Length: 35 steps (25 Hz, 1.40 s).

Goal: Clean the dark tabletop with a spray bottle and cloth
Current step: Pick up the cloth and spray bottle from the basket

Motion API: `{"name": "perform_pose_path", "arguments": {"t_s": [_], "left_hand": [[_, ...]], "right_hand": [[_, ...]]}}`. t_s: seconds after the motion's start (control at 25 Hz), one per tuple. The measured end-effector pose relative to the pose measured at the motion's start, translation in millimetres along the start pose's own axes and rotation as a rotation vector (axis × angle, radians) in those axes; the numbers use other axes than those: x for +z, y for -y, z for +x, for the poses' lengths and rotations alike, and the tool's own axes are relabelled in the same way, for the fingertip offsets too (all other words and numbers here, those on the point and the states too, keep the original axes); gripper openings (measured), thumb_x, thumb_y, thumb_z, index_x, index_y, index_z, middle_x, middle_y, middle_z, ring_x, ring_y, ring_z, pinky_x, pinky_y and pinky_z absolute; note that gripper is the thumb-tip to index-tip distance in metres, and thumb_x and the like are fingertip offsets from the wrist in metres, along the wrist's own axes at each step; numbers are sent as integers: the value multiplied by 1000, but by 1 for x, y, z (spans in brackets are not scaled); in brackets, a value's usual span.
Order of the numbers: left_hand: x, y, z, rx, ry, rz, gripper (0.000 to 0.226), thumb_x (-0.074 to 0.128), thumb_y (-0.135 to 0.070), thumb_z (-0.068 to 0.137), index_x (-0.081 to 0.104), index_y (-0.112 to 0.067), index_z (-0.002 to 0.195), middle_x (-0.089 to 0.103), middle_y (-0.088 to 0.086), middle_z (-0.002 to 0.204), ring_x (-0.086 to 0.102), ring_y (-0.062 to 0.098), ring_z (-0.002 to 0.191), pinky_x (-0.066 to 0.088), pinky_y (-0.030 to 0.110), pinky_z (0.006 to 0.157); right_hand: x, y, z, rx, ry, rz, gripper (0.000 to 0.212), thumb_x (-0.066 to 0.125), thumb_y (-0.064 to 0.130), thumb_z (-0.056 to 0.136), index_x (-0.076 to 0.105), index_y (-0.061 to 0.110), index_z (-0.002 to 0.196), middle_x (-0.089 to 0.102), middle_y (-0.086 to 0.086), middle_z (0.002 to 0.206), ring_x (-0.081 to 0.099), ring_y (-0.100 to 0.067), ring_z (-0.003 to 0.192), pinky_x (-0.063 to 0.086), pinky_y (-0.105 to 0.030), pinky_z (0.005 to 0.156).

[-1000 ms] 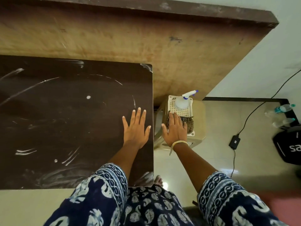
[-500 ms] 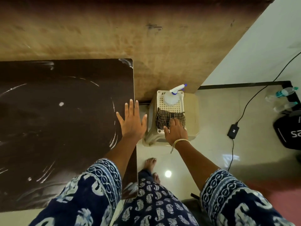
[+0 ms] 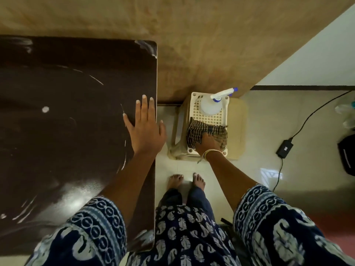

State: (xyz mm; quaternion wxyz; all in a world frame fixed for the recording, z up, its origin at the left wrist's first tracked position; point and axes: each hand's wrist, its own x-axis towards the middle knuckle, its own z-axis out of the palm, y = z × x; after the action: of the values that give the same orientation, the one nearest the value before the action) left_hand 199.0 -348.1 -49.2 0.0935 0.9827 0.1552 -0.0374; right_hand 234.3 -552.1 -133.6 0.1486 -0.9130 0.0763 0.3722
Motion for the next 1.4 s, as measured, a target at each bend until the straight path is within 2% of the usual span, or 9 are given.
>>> {"name": "perform_pose_path", "arguments": {"t_s": [0.16,0.4,0.64,0.76,0.88,1.08,1.16,1.28,1.4], "left_hand": [[3,1,0,-25,-75,-37,70,43,-31,91,20,-21,156,14,0,164,9,18,152,9,60,117],[6,0,0,-25,-123,-45,69,45,-31,88,26,-21,154,18,0,163,12,17,151,8,59,117],[6,0,1,-10,-146,-52,69,44,-31,88,28,-20,154,21,1,163,14,18,151,11,60,117],[6,0,0,-18,-147,-37,69,45,-30,87,28,-19,154,22,1,162,14,17,151,12,60,117],[3,0,-1,-4,-122,-22,70,45,-30,89,25,-19,154,20,2,163,13,18,151,12,60,117],[-11,-10,-1,-33,-80,-33,62,41,-35,96,28,-15,153,23,7,161,16,22,150,4,61,116],[-31,-23,-3,-53,-173,-259,51,43,-35,97,47,-10,142,45,12,148,38,25,141,18,54,116],[-55,-45,-3,-369,-220,-1067,36,54,-35,94,65,-9,117,68,9,111,63,23,105,49,42,96],[-89,-55,-5,-759,212,-1870,57,53,-52,91,66,-3,115,68,22,118,66,34,106,49,50,101]], "right_hand": [[7,-8,29,-80,-146,-123,44,55,10,84,46,6,127,52,-17,129,53,-37,118,46,-48,94],[9,-30,71,-103,-121,-351,90,77,35,75,26,13,146,38,-12,146,35,-33,137,26,-57,111],[3,-33,75,-104,-62,-409,45,61,43,87,58,10,118,68,-9,102,65,-29,97,51,-42,85],[-3,-32,61,-153,-73,-429,45,62,49,78,68,13,106,66,-7,102,63,-28,95,55,-38,82],[-26,-22,36,-253,66,-163,32,68,35,77,68,11,99,66,-9,96,64,-27,92,51,-32,75],[-71,19,-38,-92,216,1022,15,69,8,64,66,7,79,69,-11,83,65,-28,85,53,-33,72],[-85,38,-64,-75,405,1363,30,59,8,61,65,4,89,70,-12,87,67,-28,85,57,-36,73],[-100,65,-94,-183,551,1491,52,56,5,65,60,-1,116,63,-20,119,60,-36,110,45,-51,102],[-104,80,-112,-233,604,1588,62,55,1,68,52,-3,130,51,-25,137,46,-41,130,33,-53,113]]}}
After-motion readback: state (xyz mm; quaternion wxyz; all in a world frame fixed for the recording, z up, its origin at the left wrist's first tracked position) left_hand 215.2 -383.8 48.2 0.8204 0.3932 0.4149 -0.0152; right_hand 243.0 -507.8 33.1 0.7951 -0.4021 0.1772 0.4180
